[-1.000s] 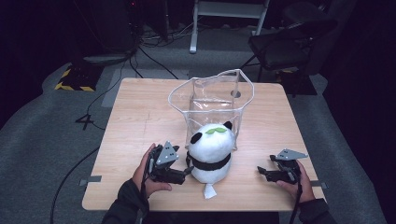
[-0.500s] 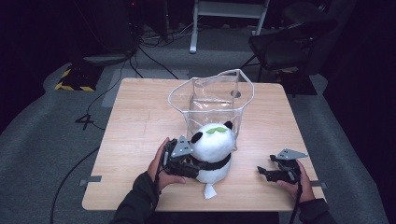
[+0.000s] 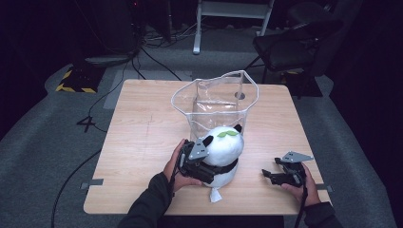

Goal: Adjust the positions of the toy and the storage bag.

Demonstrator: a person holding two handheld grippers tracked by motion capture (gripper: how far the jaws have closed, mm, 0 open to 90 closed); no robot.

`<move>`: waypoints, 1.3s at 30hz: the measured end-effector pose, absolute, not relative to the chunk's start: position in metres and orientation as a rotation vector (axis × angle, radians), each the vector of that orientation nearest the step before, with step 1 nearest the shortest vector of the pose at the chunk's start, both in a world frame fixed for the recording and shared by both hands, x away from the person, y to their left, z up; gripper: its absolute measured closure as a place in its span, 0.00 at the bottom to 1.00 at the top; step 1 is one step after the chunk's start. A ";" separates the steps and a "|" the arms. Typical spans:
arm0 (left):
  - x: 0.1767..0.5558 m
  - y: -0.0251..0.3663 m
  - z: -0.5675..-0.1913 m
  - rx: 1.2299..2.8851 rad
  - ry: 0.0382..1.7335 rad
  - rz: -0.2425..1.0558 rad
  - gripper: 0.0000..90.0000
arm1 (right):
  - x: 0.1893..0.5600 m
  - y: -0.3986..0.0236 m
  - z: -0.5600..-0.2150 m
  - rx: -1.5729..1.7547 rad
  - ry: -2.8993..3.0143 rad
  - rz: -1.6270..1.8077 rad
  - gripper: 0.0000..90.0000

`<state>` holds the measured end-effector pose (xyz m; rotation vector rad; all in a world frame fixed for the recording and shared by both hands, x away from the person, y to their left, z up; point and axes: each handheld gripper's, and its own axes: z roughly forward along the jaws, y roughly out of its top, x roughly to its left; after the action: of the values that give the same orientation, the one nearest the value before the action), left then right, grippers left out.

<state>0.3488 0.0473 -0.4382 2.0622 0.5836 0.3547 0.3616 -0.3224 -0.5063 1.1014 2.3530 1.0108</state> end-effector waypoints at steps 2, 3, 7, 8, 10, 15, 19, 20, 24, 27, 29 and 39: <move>0.348 0.046 -0.438 2.062 0.575 0.363 0.06 | 0.362 -0.322 -0.506 1.100 2.354 1.012 0.24; 0.347 0.045 -0.438 2.064 0.574 0.372 0.08 | 0.362 -0.322 -0.506 1.100 2.354 1.012 0.24; 0.342 0.046 -0.436 2.075 0.586 0.386 0.19 | 0.362 -0.322 -0.506 1.101 2.353 1.012 0.24; 0.340 0.048 -0.436 2.077 0.591 0.392 0.21 | 0.362 -0.322 -0.506 1.101 2.353 1.012 0.24; 0.337 0.050 -0.435 2.078 0.598 0.401 0.23 | 0.362 -0.322 -0.506 1.101 2.353 1.012 0.24; 0.328 0.061 -0.435 2.079 0.615 0.428 0.27 | 0.362 -0.323 -0.506 1.098 2.355 1.014 0.24; 0.322 0.075 -0.435 2.069 0.656 0.440 0.27 | 0.362 -0.323 -0.506 1.095 2.355 1.015 0.24; 0.319 0.085 -0.435 2.062 0.689 0.447 0.27 | 0.362 -0.323 -0.506 1.095 2.356 1.016 0.24; 0.312 0.105 -0.437 2.047 0.725 0.460 0.26 | 0.362 -0.323 -0.506 1.095 2.356 1.016 0.24; 0.306 0.119 -0.437 2.030 0.773 0.502 0.26 | 0.362 -0.323 -0.507 1.094 2.356 1.016 0.24; 0.302 0.133 -0.438 2.019 0.795 0.499 0.26 | 0.362 -0.323 -0.507 1.093 2.356 1.017 0.24; 0.279 0.182 -0.442 1.970 0.896 0.552 0.25 | 0.362 -0.323 -0.507 1.090 2.357 1.019 0.24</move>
<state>0.2790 0.1817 -0.4421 1.9695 0.8964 0.5519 0.3618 -0.3233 -0.5067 1.0904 2.3566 1.0186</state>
